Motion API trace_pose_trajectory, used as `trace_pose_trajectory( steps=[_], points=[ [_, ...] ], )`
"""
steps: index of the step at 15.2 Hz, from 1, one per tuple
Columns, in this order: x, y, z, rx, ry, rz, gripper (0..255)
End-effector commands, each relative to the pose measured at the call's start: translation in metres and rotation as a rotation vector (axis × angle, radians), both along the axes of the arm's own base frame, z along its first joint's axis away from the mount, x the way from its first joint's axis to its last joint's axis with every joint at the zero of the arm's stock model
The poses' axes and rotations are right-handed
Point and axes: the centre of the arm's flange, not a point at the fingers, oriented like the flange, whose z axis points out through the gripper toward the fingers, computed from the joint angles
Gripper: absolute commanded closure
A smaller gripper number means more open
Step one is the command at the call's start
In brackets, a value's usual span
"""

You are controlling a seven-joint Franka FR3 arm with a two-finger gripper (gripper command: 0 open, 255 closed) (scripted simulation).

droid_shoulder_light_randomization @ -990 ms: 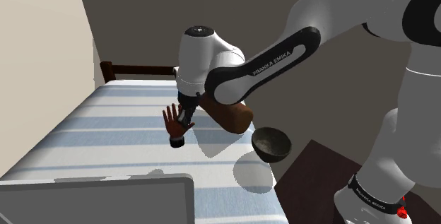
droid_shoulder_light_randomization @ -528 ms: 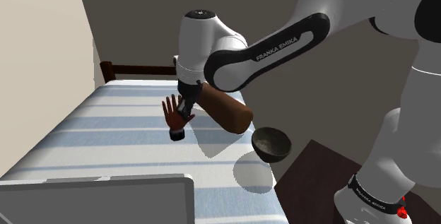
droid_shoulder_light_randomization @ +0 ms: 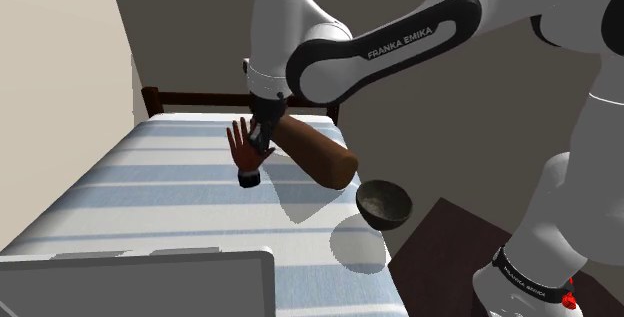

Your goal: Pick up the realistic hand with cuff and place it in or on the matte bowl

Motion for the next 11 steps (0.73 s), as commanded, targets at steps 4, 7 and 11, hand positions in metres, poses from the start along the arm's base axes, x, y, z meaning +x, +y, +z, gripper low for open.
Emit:
trace_pose_trajectory(
  steps=[4,7,11],
  points=[
    [-0.025,-0.031,0.013,0.000,0.000,0.000,255],
    [-0.050,-0.061,0.015,0.000,0.000,0.000,255],
    [-0.084,-0.102,0.019,0.000,0.000,0.000,255]
  ],
)
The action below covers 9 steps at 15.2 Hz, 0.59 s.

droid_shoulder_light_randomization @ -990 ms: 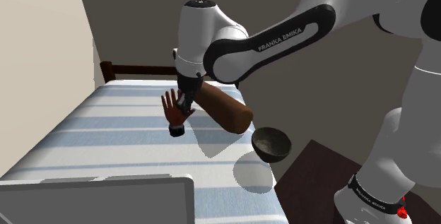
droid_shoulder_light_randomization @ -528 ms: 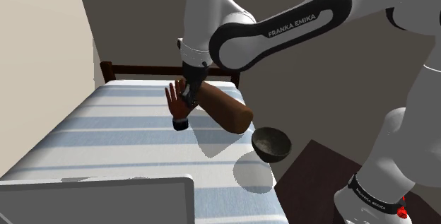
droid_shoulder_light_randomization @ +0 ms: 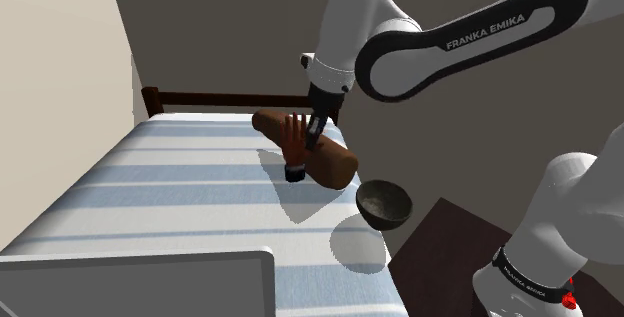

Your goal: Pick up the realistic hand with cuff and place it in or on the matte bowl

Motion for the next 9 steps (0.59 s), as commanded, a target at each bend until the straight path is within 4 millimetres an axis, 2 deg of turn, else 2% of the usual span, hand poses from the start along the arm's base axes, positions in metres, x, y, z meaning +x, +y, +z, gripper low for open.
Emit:
trace_pose_trajectory(
  steps=[1,9],
  points=[
    [-0.016,-0.020,0.004,0.001,0.000,0.001,255],
    [-0.083,-0.101,0.011,0.001,0.000,0.001,255]
  ],
)
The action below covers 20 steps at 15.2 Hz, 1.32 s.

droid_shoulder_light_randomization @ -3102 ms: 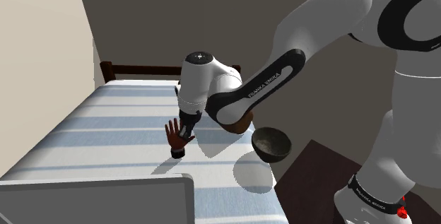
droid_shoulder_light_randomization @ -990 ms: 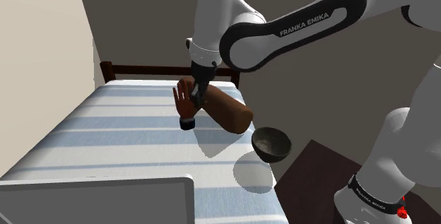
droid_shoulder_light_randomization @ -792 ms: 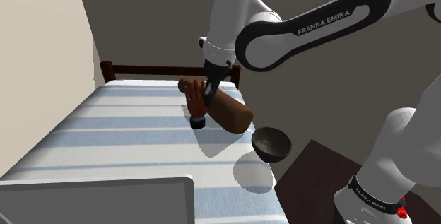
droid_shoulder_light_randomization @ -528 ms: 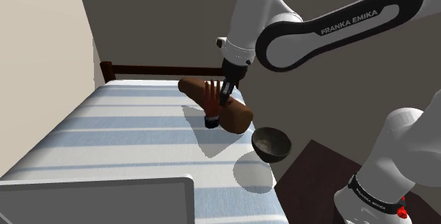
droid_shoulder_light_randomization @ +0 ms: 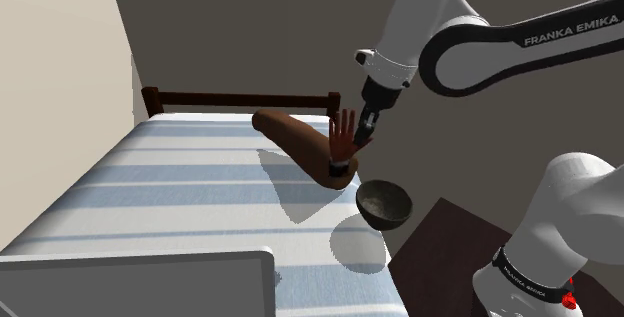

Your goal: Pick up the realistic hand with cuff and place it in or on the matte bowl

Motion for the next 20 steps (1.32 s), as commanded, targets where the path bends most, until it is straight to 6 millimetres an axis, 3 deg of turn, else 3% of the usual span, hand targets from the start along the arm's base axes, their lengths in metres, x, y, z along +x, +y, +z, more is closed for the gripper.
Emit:
trace_pose_trajectory(
  steps=[1,10,20],
  points=[
    [-0.019,-0.019,0.000,0.001,0.000,0.001,255],
    [-0.091,-0.108,0.008,0.001,0.000,0.001,255],
    [-0.091,-0.108,-0.045,0.001,0.000,0.001,255]
  ],
)
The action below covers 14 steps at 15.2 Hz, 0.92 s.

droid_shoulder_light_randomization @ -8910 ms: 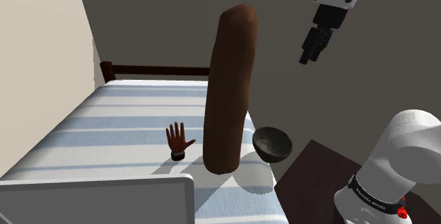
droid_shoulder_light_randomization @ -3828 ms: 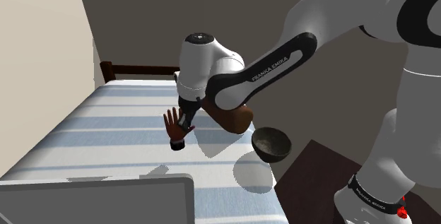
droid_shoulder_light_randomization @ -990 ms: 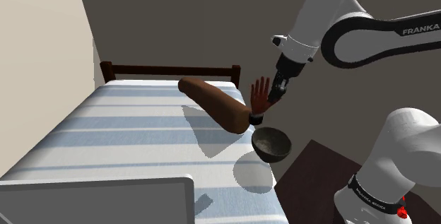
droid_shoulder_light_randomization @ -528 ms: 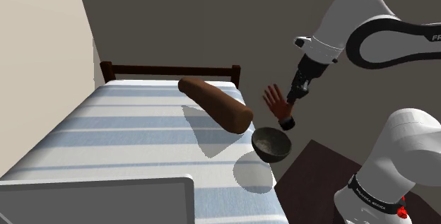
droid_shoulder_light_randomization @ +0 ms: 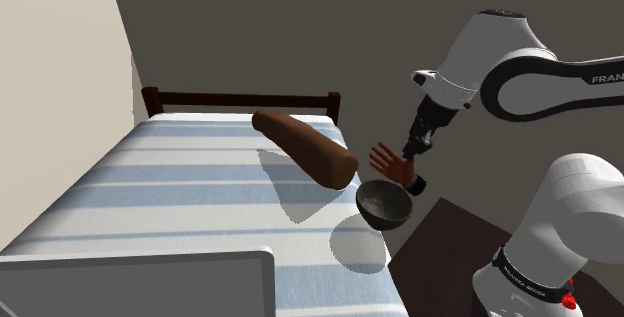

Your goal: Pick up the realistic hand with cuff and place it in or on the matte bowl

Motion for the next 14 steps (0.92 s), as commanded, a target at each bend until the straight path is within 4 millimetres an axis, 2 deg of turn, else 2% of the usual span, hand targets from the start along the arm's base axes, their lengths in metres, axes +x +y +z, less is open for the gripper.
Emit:
trace_pose_trajectory(
  steps=[1,8,14],
  points=[
    [0.000,-0.001,-0.010,0.000,-0.001,0.000,255],
    [0.000,-0.001,-0.047,0.000,-0.001,0.000,255],
    [0.000,-0.001,-0.047,0.000,-0.001,0.000,255]
  ],
)
